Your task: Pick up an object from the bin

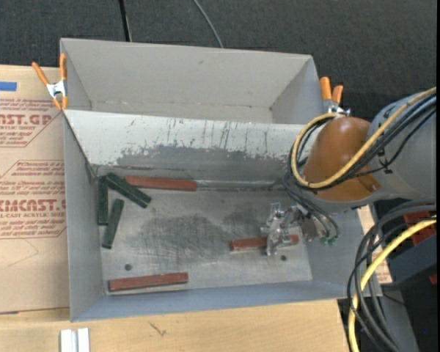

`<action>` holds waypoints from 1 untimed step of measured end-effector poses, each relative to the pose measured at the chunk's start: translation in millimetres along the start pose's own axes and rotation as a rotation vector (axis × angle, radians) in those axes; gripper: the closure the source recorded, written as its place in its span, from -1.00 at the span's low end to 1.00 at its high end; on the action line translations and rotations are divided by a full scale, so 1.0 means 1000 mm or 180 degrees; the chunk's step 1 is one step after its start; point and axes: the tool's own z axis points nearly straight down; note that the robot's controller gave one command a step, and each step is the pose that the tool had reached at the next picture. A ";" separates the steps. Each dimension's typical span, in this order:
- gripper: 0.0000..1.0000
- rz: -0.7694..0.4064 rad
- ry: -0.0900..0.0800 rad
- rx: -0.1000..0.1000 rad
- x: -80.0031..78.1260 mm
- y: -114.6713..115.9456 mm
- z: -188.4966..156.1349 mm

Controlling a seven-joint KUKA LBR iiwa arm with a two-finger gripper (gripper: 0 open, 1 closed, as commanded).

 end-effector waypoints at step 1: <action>1.00 0.0000 0.0000 0.0001 0.000 0.000 0.000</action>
Offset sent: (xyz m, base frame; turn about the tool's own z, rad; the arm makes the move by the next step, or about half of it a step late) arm -0.0106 -0.0112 0.1485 0.0566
